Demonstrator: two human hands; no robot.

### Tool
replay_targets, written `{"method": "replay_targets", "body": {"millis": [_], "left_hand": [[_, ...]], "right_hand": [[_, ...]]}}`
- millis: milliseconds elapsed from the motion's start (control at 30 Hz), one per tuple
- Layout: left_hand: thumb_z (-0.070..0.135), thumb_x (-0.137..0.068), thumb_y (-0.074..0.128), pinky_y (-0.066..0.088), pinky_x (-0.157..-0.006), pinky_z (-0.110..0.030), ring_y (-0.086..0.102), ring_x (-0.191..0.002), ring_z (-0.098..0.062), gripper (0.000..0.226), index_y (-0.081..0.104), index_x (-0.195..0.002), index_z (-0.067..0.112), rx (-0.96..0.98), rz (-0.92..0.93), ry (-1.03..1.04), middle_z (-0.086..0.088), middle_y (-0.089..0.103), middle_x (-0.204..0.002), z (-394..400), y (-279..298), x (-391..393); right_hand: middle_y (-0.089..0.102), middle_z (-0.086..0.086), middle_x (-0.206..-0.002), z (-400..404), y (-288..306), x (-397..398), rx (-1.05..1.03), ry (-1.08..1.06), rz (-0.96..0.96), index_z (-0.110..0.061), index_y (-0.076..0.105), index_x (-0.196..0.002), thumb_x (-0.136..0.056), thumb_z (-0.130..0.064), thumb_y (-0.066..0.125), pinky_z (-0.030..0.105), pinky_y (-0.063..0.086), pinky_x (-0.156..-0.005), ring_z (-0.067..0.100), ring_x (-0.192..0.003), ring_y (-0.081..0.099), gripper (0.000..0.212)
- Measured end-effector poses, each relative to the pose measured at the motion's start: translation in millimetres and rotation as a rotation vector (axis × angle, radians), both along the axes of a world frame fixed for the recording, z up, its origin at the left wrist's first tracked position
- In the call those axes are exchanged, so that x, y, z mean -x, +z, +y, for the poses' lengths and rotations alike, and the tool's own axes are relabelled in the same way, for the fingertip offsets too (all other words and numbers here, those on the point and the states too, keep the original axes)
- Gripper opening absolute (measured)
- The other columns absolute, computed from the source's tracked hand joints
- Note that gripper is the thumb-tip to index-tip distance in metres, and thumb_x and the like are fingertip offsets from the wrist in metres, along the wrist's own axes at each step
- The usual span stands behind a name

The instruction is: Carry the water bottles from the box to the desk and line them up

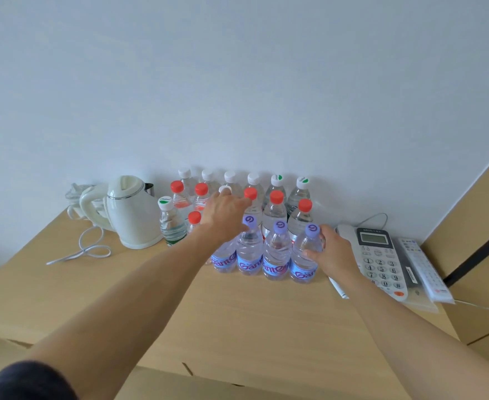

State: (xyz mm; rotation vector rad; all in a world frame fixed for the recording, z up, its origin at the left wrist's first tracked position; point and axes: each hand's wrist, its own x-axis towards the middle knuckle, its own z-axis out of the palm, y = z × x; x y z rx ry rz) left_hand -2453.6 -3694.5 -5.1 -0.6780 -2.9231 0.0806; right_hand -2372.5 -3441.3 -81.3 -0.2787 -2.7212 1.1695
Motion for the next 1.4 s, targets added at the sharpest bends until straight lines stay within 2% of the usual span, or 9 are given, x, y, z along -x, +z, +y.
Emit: {"method": "replay_targets", "body": {"millis": [67,167,533,700,800,933,1033,1233,1400], "left_hand": [[0.058,-0.088,0.066,0.035,-0.098,-0.035,0.049,-0.114,-0.023,0.049,0.061,-0.128,0.03,0.055,-0.025,-0.012,0.002,0.069,-0.11,-2,-8,1],[0.061,-0.09,0.062,0.031,-0.099,-0.035,0.049,-0.114,-0.021,0.048,0.062,-0.126,0.029,0.032,-0.041,0.004,0.001,0.069,-0.106,2,-22,1],[0.047,-0.092,0.068,0.032,-0.102,-0.037,0.053,-0.116,-0.024,0.042,0.063,-0.126,0.023,0.017,-0.101,-0.002,-0.002,0.069,-0.113,7,-21,8],[0.053,-0.081,0.077,0.044,-0.096,-0.037,0.058,-0.112,-0.023,0.056,0.064,-0.13,0.029,-0.094,-0.058,-0.011,0.002,0.071,-0.11,-18,-7,13],[0.055,-0.084,0.073,0.041,-0.097,-0.036,0.055,-0.116,-0.023,0.053,0.063,-0.131,0.034,-0.008,-0.018,0.048,0.002,0.068,-0.115,-47,1,18],[0.052,-0.09,0.068,0.051,-0.083,-0.038,0.063,-0.109,-0.027,0.051,0.059,-0.136,0.029,-0.059,-0.159,0.082,-0.003,0.069,-0.119,-60,-10,12],[0.044,-0.09,0.071,0.051,-0.08,-0.039,0.063,-0.105,-0.03,0.051,0.057,-0.133,0.022,-0.107,-0.203,0.097,-0.007,0.069,-0.114,-54,-17,10],[0.034,-0.09,0.073,0.048,-0.08,-0.038,0.062,-0.105,-0.029,0.039,0.064,-0.122,0.015,-0.106,-0.222,0.06,-0.007,0.068,-0.114,-54,-14,17],[0.038,-0.081,0.081,0.052,-0.087,-0.041,0.061,-0.113,-0.026,0.058,0.062,-0.131,0.017,-0.109,-0.176,0.055,-0.003,0.066,-0.12,-62,-13,16]], "right_hand": [[0.063,0.0,-0.1,0,1,1,-0.003,-0.005,-0.001,-0.011,0.061,-0.116,-0.078,-0.016,0.083,0.035,0.048,-0.082,0.024,-0.098,0.06,0.044],[0.061,-0.003,-0.093,1,0,0,-0.016,-0.006,0.003,-0.01,0.062,-0.112,-0.077,-0.015,0.083,0.031,0.043,-0.076,0.024,-0.093,0.059,0.042],[0.057,-0.009,-0.088,0,0,1,-0.004,-0.027,-0.012,-0.011,0.063,-0.112,-0.077,-0.015,0.084,0.031,0.04,-0.077,0.02,-0.093,0.055,0.041],[0.053,-0.012,-0.083,0,-2,2,-0.001,-0.044,-0.009,-0.013,0.063,-0.113,-0.076,-0.014,0.083,0.027,0.035,-0.074,0.017,-0.087,0.051,0.042],[0.048,-0.017,-0.077,0,-4,2,0.004,-0.049,0.0,-0.014,0.063,-0.112,-0.077,-0.015,0.083,0.026,0.033,-0.072,0.015,-0.084,0.048,0.04],[0.049,-0.018,-0.078,0,-4,2,0.002,-0.048,0.001,-0.016,0.063,-0.114,-0.078,-0.016,0.083,0.025,0.033,-0.068,0.014,-0.084,0.049,0.041],[0.051,-0.018,-0.08,0,-4,2,0.024,-0.054,-0.003,-0.018,0.063,-0.116,-0.077,-0.014,0.083,0.015,0.034,-0.062,0.005,-0.077,0.048,0.044],[0.049,-0.02,-0.078,1,-5,3,0.013,-0.051,0.001,-0.017,0.063,-0.118,-0.077,-0.015,0.084,0.022,0.033,-0.068,0.01,-0.082,0.048,0.045],[0.048,-0.019,-0.08,2,-6,3,-0.004,-0.044,0.008,-0.017,0.063,-0.121,-0.078,-0.017,0.083,0.024,0.034,-0.076,0.012,-0.089,0.048,0.047]]}}
